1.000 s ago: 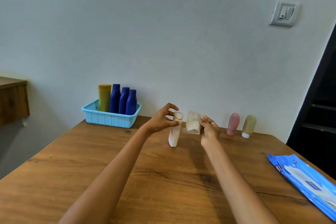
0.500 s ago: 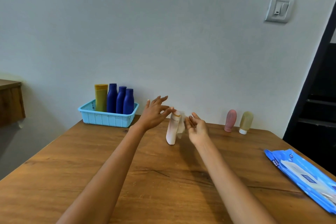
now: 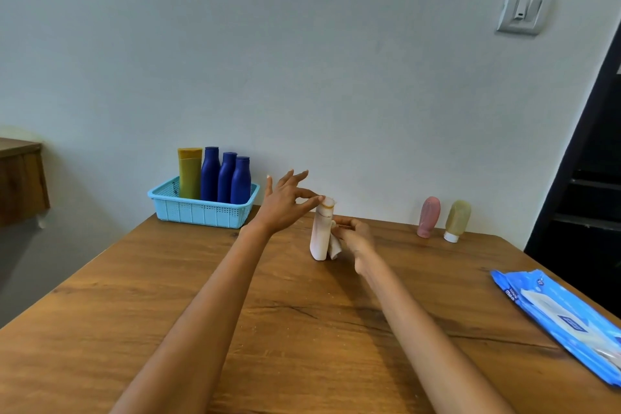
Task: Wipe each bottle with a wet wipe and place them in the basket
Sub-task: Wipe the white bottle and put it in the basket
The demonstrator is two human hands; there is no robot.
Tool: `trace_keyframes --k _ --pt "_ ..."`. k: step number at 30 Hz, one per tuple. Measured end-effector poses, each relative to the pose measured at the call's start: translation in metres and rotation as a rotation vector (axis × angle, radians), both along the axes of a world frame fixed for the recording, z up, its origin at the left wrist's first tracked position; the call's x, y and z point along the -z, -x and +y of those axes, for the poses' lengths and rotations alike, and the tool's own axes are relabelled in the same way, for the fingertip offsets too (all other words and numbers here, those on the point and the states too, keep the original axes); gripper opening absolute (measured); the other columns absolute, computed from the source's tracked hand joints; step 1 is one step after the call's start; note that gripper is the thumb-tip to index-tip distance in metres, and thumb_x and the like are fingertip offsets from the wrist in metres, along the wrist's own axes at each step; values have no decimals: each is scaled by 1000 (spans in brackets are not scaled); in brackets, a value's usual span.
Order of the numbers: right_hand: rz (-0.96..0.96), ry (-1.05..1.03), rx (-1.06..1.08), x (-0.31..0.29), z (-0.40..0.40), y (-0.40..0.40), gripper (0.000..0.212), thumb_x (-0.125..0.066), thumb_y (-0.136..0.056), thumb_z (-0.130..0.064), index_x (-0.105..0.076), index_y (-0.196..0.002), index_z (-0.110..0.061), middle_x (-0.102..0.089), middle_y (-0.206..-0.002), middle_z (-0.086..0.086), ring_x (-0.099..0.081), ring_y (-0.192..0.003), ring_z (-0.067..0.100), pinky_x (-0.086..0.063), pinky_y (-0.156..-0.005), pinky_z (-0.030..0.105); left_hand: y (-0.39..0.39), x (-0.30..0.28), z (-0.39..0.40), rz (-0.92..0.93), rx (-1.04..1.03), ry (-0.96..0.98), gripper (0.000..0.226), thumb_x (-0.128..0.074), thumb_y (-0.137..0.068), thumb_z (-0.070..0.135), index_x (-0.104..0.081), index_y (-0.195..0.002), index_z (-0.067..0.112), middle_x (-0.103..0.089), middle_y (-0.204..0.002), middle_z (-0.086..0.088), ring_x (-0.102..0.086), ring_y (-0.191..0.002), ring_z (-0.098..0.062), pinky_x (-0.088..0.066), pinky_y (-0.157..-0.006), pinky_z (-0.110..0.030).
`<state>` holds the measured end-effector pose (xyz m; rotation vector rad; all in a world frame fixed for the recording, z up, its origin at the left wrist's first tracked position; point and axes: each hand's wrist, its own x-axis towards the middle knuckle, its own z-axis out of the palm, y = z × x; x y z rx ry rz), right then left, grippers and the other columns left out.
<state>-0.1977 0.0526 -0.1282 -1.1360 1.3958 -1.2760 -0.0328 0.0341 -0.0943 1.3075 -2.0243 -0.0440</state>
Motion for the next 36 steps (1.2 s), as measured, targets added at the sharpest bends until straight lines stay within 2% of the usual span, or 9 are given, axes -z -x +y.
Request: trace_keyframes --k 4,6,9,13,19,22,26,31,36 --pt "-37 0 -16 -1 1 -3 3 -61 -90 -16 -62 -93 -15 -66 -97 7 -62 -87 19 -54 -67 30 1 0 1 1 -5 -14 38 -44 -93 47 -65 -117 26 -25 -155 3 -7 -146 -17 10 -115 -53" --pt "-76 109 18 -9 -3 -1 9 -63 -89 -16 -66 -96 -12 -68 -99 7 -65 -90 20 -57 -70 32 1 0 1 7 -1 -16 38 -44 -93 47 -65 -116 25 -26 -155 3 -8 -146 -17 8 -116 -53" --pt "-241 252 50 -20 -7 -1 13 -64 -87 -7 -69 -99 -11 -70 -104 6 -65 -98 19 -55 -87 36 1 1 1 32 6 -25 37 -46 -93 47 -66 -115 25 -31 -153 3 -11 -146 -17 6 -116 -53" --pt "-364 216 105 -8 -8 -7 16 -65 -87 -6 -66 -102 -11 -68 -104 6 -65 -98 19 -54 -89 35 0 1 1 35 9 -30 37 -46 -93 47 -65 -116 26 -33 -151 2 -14 -145 -17 5 -116 -53" --pt "-39 10 111 10 -6 -5 14 -58 -92 -26 -65 -88 -14 -68 -98 10 -61 -91 21 -49 -72 31 0 7 1 75 20 -21 37 -46 -92 47 -65 -116 27 -31 -152 3 -13 -145 -17 8 -116 -53" --pt "-88 43 105 -6 -2 -4 23 -47 -97 -33 -63 -95 -17 -67 -102 12 -59 -95 20 -41 -74 30 1 7 0 63 4 -4 38 -45 -92 48 -65 -116 25 -31 -152 3 -12 -145 -18 9 -115 -53" --pt "-254 137 105 -18 0 -3 32 -40 -99 -39 -63 -108 -19 -69 -85 -2 -61 -94 17 -43 -84 32 1 7 -1 60 -8 -20 42 -43 -92 50 -65 -117 25 -31 -152 3 -12 -145 -18 9 -115 -54" --pt "-118 59 81 7 0 -7 24 -46 -97 -32 -66 -92 -21 -68 -99 3 -62 -93 18 -48 -75 30 0 6 0 72 6 -27 41 -43 -92 49 -64 -117 24 -31 -152 3 -12 -145 -18 8 -116 -54" --pt "58 14 -46 15 -4 -8 24 -43 -97 -27 -64 -90 -16 -65 -91 8 -57 -81 20 -44 -68 31 0 7 1 69 4 -21 38 -45 -92 48 -64 -117 26 -32 -152 2 -13 -145 -18 7 -115 -55"
